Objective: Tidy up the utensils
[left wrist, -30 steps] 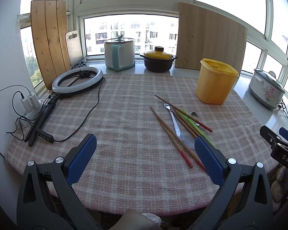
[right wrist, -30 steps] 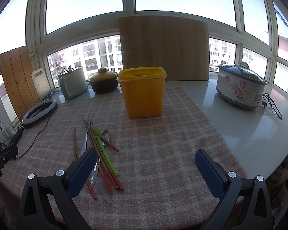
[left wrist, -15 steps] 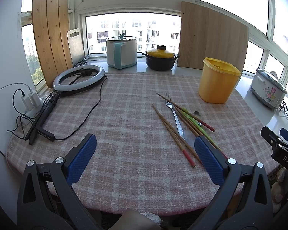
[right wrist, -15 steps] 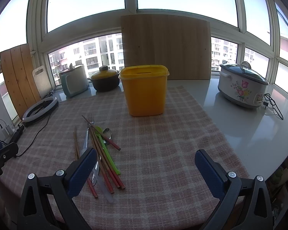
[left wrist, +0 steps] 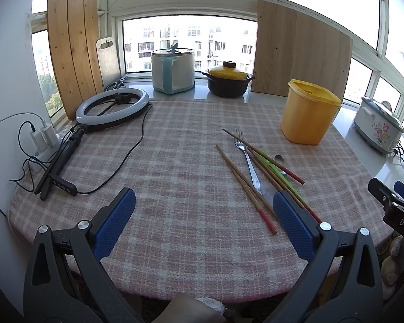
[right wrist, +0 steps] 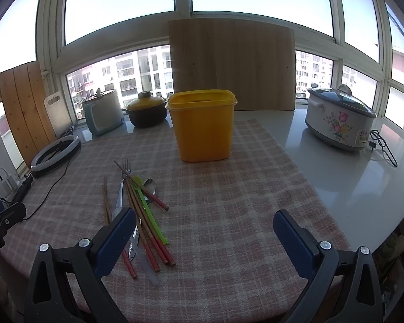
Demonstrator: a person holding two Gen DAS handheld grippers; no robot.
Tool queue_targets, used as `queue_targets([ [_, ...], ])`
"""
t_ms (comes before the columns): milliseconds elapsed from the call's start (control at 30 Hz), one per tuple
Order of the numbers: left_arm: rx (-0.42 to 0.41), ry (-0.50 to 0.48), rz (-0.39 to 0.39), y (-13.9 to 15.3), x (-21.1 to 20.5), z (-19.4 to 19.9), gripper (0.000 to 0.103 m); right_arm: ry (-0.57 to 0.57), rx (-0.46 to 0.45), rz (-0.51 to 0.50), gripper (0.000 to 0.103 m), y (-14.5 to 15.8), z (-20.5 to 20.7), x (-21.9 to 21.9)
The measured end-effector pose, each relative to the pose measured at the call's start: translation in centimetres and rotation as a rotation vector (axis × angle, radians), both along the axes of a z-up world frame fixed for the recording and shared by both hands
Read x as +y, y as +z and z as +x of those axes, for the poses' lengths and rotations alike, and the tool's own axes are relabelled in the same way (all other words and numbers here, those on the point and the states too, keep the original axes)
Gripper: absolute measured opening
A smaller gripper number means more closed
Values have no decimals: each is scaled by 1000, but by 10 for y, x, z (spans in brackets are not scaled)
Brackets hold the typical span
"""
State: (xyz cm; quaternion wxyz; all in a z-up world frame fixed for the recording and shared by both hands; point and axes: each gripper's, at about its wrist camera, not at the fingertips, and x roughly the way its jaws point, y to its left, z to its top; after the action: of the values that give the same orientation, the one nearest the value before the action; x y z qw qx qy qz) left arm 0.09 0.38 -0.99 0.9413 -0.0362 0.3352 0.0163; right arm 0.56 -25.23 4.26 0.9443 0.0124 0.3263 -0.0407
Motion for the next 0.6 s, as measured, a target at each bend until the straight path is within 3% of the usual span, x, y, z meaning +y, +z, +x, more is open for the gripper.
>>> queue_targets([
  [600, 30, -5, -16, -8, 2, 5, 103, -7, -2, -17, 103, 1, 3, 1],
])
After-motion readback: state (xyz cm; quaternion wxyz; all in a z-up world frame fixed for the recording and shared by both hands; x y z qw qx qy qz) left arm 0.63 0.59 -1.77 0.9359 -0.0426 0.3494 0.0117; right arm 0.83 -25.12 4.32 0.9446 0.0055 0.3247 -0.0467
